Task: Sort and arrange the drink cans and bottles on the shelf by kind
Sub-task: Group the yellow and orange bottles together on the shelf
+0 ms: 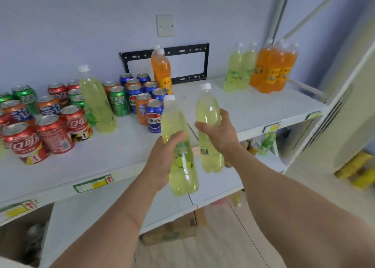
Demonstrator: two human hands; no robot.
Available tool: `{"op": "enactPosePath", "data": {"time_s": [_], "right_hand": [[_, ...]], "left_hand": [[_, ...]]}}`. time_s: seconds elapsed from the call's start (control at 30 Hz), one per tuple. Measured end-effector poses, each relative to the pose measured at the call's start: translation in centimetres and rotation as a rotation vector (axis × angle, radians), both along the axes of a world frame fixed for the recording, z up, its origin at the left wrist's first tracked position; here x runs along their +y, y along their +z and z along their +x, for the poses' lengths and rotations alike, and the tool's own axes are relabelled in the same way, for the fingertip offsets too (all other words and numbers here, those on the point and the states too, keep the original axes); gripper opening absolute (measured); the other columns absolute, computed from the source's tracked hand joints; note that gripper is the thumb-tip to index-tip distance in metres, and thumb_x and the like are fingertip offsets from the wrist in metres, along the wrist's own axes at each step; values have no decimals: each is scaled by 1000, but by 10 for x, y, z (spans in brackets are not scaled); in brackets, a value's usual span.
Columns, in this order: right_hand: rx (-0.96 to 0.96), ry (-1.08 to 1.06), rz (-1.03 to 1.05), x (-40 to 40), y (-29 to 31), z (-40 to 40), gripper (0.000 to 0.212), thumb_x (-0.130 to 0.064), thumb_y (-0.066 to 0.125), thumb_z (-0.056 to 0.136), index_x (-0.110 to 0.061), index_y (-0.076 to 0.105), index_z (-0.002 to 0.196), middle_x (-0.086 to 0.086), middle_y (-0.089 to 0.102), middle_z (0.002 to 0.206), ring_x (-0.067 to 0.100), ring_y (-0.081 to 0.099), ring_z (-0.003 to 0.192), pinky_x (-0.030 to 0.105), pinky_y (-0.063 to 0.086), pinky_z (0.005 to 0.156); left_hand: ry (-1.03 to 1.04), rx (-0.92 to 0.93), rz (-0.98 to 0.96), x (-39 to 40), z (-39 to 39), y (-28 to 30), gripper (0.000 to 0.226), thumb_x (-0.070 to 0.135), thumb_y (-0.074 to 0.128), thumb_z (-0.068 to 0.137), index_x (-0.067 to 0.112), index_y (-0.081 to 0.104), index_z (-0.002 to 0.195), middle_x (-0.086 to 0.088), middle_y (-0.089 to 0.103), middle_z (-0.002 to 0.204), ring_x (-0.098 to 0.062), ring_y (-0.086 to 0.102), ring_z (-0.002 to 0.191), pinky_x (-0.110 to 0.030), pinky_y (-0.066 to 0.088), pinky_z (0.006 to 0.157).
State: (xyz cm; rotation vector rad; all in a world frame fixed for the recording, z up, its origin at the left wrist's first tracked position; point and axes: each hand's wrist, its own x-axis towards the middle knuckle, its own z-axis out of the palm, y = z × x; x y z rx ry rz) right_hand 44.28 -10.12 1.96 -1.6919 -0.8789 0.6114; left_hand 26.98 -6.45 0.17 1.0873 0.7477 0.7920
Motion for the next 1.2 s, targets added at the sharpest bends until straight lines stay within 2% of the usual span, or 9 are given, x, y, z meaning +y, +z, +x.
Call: {"op": "enactPosePath", "data": {"time_s": [0.1,0.23,0.47,0.57,0.7,0.93,1.03,1.13,1.2], "right_hand": [[-33,-31,-9,-29,-2,57,92,-53,80,71,-26,30,144,1,61,124,22,60,108,41,50,96],[-71,-51,-17,-55,3,126,86,-56,74,77,-21,32,143,-1,59,118,23,58,106,40,48,91],[-102,-30,-31,-48,15,219,70,-57,72,79,-17,45,131,-4,60,106,19,59,97,32,44,77],[-105,-20,-27,-24,17,259,72,-54,77,76,-16,46,130,-2,62,109,19,60,97,32,47,77],[-123,-13,-22,23,17,310,99,-59,81,66,-19,34,145,3,57,131,25,57,114,42,52,89],[-126,-23,-11,115,20,384,111,-61,83,57,-18,32,146,3,48,142,25,47,130,48,44,104],[-116,-18,15,150,17,408,108,-55,85,60,-18,33,147,2,46,145,24,44,133,47,41,107],[-119,-2,43,178,14,424,106,-51,86,65,-19,30,150,2,42,148,23,42,135,45,40,109],[-86,17,65,193,9,436,102,-44,86,70,-17,29,150,-1,44,144,19,44,131,36,40,108]], "left_hand": [[-9,42,20,-29,55,1,31,39,72,84,22,74,110,-12,75,106,-35,71,99,-57,53,92],[15,101,89,-52,119,7,34,46,72,82,24,74,108,-2,75,93,-27,71,94,-48,56,86],[-4,123,122,-47,214,24,37,52,72,77,27,74,105,-8,74,104,-33,70,100,-61,52,92],[-28,118,155,-28,254,28,37,49,70,80,26,74,108,-7,75,108,-31,70,103,-59,52,94],[-10,112,197,11,310,31,26,39,66,90,24,73,110,-3,76,104,-23,73,97,-53,55,91],[45,127,287,96,388,39,20,40,70,83,32,75,101,-1,76,100,-25,72,97,-57,54,92],[79,131,318,125,408,40,19,33,71,85,26,74,103,-3,76,101,-25,73,95,-56,55,90],[148,138,307,150,422,35,34,34,76,81,21,68,112,-4,75,104,-24,73,95,-54,57,87],[207,158,295,163,430,30,50,40,79,75,22,63,120,-2,74,107,-22,73,97,-52,57,87]]}}
